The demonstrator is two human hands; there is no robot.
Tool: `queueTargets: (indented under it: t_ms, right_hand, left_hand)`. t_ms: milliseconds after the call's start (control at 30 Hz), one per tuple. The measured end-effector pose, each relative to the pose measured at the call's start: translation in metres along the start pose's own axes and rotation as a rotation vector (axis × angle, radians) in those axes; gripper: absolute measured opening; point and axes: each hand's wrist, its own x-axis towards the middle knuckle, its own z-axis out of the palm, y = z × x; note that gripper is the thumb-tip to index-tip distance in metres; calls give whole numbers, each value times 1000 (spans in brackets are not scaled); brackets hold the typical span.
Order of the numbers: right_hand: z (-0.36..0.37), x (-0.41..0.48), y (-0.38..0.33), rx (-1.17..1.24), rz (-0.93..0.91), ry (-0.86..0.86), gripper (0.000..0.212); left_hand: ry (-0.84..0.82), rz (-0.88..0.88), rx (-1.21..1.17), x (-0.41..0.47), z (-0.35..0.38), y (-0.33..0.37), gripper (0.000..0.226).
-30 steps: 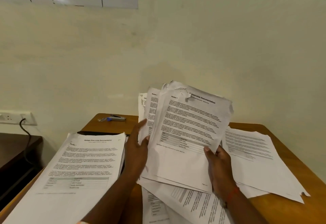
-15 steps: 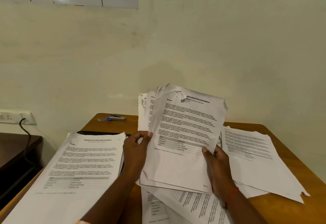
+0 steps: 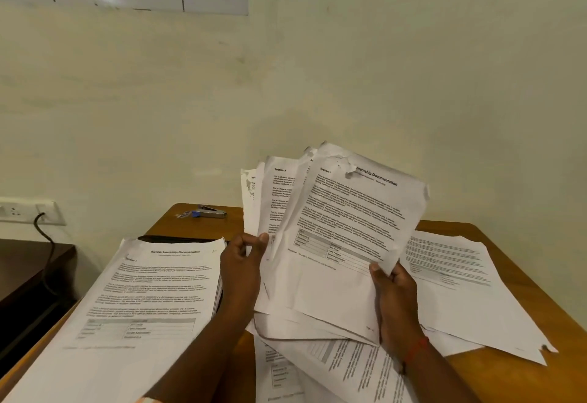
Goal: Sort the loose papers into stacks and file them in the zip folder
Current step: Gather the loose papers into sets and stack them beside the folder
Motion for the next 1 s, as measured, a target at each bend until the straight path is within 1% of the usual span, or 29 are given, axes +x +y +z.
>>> queueTargets:
  t_ms: [67, 133, 267, 367, 467, 567, 600, 733, 867, 1000]
  right_hand:
    - [-1, 0, 0, 19, 2, 19, 31]
    - [-2, 1, 0, 25, 1, 28, 31]
    - [-2, 1, 1, -1, 14, -17, 30]
    - [-3, 2, 2, -10, 28, -48, 30]
    - [-3, 1, 2, -17, 27, -72, 29]
    - [-3, 1, 2, -17, 38, -82, 28]
    - [-4, 2, 3, -14, 42, -85, 28]
    - [-3, 2, 3, -8, 35, -58, 28]
    - [-5, 2, 2, 25, 12, -13, 28]
    - [-4, 1, 1, 26, 7, -26, 30]
  left_hand:
    - [17, 3, -4, 1, 0, -1, 21]
    - [20, 15, -3, 0, -1, -1, 17]
    - [28, 82, 54, -3, -1, 3, 22]
    - [11, 126, 86, -2, -3, 3, 12]
    - [-75, 88, 33, -4, -3, 5, 9]
    - [-144, 54, 26, -7, 0, 4, 19]
    - [-148, 45, 29, -6, 1, 2, 20]
    - [-118, 22, 31, -4, 1, -1, 9]
    - [-91, -9, -7, -1, -1, -2, 12]
    - [-91, -9, -8, -1, -1, -3, 13]
